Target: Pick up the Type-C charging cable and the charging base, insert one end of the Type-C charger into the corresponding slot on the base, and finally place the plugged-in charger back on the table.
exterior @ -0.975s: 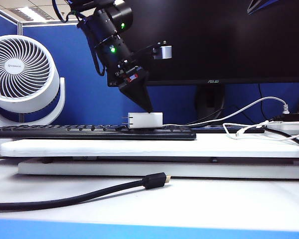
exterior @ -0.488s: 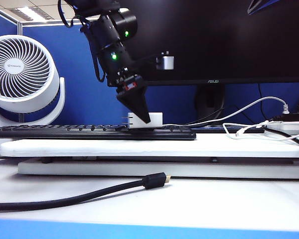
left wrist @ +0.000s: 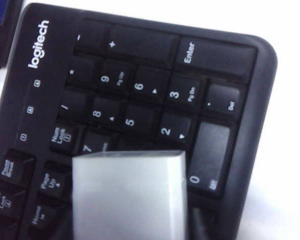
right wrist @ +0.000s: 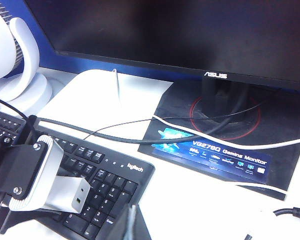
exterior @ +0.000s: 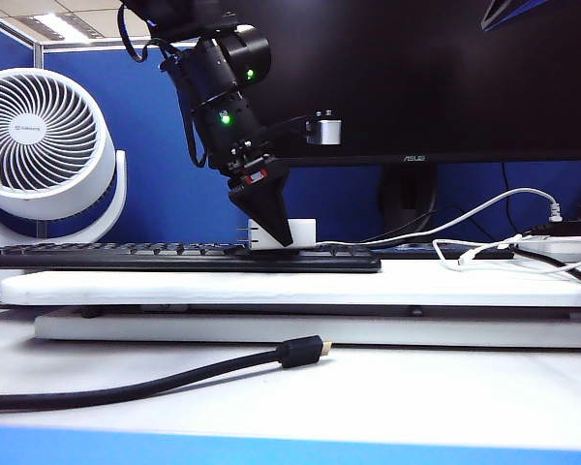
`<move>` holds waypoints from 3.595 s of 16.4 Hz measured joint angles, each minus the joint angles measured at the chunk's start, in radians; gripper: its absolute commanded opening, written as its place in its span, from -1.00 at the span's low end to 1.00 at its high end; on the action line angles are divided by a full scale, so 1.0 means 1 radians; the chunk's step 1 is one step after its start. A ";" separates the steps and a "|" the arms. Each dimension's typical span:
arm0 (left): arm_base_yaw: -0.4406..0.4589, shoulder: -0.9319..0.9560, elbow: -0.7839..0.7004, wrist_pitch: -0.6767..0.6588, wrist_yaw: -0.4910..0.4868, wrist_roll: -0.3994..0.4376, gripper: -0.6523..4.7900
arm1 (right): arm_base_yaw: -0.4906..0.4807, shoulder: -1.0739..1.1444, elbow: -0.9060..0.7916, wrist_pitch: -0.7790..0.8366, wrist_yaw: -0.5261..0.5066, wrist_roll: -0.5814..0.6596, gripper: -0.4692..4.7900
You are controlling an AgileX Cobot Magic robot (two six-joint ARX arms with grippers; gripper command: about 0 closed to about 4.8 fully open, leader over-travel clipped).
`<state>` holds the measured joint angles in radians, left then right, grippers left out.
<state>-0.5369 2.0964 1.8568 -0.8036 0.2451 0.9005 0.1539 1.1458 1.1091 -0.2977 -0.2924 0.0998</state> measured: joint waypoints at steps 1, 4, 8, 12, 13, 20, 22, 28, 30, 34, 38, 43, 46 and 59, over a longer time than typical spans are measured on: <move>0.000 0.000 0.000 0.002 0.000 0.000 0.42 | 0.000 0.000 0.000 0.000 0.000 0.000 -0.84; 0.000 0.000 0.000 0.012 0.000 -0.019 -0.18 | 0.000 0.000 0.000 0.000 0.000 0.000 -0.84; -0.001 0.002 0.004 0.043 0.057 -0.020 -0.35 | 0.000 0.000 0.000 0.000 0.000 0.000 -0.84; -0.003 -0.060 0.056 0.056 0.208 -0.109 -0.35 | -0.003 0.000 0.000 -0.013 0.006 0.000 -0.84; -0.003 -0.082 0.062 0.069 0.244 -0.124 -0.35 | -0.003 0.002 0.000 -0.027 0.024 0.014 -0.84; -0.003 -0.306 0.062 0.134 0.305 -0.232 -0.35 | -0.004 0.161 0.001 -0.114 0.046 0.558 -0.84; -0.003 -0.360 0.062 0.134 0.305 -0.243 -0.35 | -0.002 0.261 0.000 -0.116 0.005 0.675 -0.84; -0.002 -0.405 0.062 0.132 0.305 -0.244 -0.35 | 0.002 0.398 0.000 0.010 -0.007 0.778 -0.09; -0.003 -0.406 0.062 0.128 0.305 -0.252 -0.35 | 0.002 0.418 0.000 0.061 -0.010 0.793 -0.09; -0.003 -0.405 0.062 0.108 0.305 -0.264 -0.35 | 0.009 0.418 0.000 0.069 0.123 0.800 -0.09; -0.003 -0.405 0.062 0.108 0.305 -0.264 -0.35 | 0.022 0.448 0.001 0.069 0.159 0.801 -0.09; -0.003 -0.405 0.062 0.107 0.306 -0.267 -0.35 | 0.025 0.528 0.000 0.055 0.185 0.809 -0.10; -0.003 -0.408 0.062 0.107 0.307 -0.267 -0.35 | 0.026 0.549 0.000 0.066 0.199 0.813 -0.10; -0.003 -0.409 0.062 0.105 0.311 -0.288 -0.35 | 0.025 0.596 0.008 0.120 0.204 0.824 -0.85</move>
<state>-0.5396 1.6871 1.9190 -0.6987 0.5560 0.6121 0.1791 1.7420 1.1175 -0.1776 -0.0887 0.9237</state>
